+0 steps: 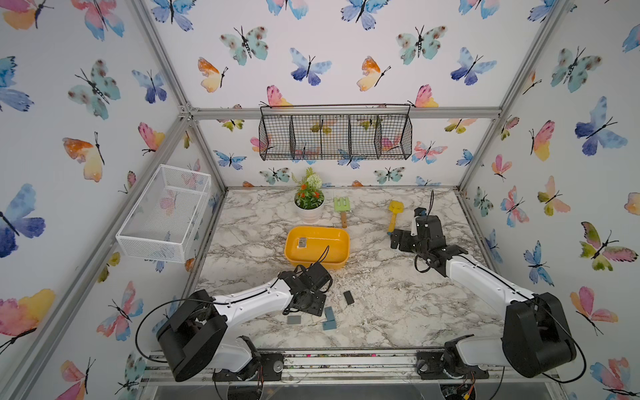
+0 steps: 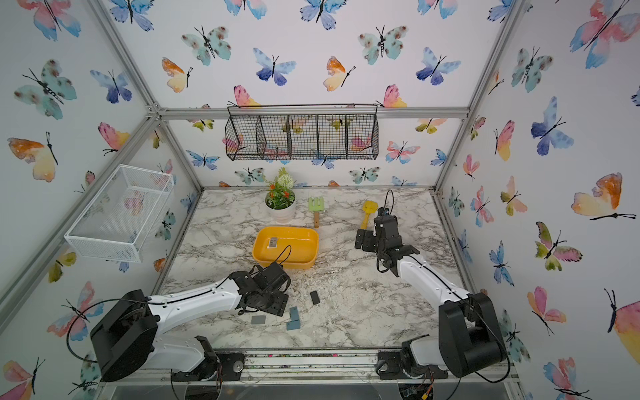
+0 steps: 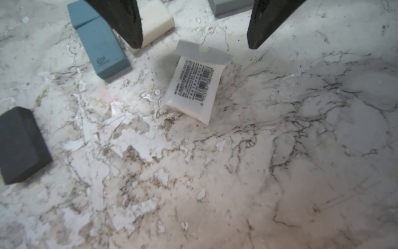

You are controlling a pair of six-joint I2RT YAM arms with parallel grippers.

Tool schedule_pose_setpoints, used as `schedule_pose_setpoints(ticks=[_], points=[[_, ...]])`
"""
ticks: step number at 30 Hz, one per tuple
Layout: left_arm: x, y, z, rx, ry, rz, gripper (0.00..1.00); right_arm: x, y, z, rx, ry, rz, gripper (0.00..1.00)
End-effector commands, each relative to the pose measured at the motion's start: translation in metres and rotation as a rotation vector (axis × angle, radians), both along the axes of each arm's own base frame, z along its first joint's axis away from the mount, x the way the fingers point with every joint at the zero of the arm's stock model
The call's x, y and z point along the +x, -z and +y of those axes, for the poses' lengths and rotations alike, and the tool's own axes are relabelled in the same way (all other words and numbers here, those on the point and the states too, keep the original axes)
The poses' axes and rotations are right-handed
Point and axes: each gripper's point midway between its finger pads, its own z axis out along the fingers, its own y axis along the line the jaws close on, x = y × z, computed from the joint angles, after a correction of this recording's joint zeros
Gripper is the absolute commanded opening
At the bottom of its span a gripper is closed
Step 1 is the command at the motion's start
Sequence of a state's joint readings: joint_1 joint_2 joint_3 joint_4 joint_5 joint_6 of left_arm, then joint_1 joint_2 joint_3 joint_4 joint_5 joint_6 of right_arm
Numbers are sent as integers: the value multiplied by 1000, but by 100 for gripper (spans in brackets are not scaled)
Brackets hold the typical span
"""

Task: Put the eraser in the storage box
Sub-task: Pick up the eraser from the center of the board.

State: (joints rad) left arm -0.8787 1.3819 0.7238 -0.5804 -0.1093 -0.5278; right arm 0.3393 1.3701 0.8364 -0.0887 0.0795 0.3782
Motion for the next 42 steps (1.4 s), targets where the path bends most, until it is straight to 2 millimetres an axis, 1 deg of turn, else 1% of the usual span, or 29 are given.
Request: schedule_pose_setpoints(ticks=[1, 9, 12, 14, 17, 26, 27, 30, 33, 37, 40, 42], points=[[14, 7, 0, 19, -6, -39, 76, -2, 1, 0, 9, 4, 1, 98], [24, 23, 9, 29, -13, -2, 73, -2, -4, -4, -7, 11, -11, 98], [26, 28, 8, 27, -3, 15, 67, -2, -4, -4, -9, 12, -10, 98], [23, 32, 7, 29, 8, 36, 63, -2, -3, -4, -12, 12, -6, 98], [19, 33, 7, 23, 10, 55, 50, -2, -2, -4, -14, 14, -4, 98], [11, 40, 9, 24, -8, 98, 38, -2, 0, -4, -15, 14, -1, 98], [11, 40, 11, 33, -13, 94, 35, -2, 0, -4, -15, 14, -2, 98], [17, 31, 11, 37, -22, 65, 31, -2, 1, -4, -16, 14, 1, 98], [23, 18, 10, 34, -21, 35, 30, -2, 3, -5, -19, 16, 4, 98], [26, 7, 9, 37, -15, 27, 30, -2, 5, -5, -22, 17, 9, 98], [31, -12, 4, 14, -13, -4, 30, -2, 6, -7, -28, 23, 11, 98], [38, -30, 1, 1, -10, -39, 30, -2, 7, -7, -28, 25, 14, 98]])
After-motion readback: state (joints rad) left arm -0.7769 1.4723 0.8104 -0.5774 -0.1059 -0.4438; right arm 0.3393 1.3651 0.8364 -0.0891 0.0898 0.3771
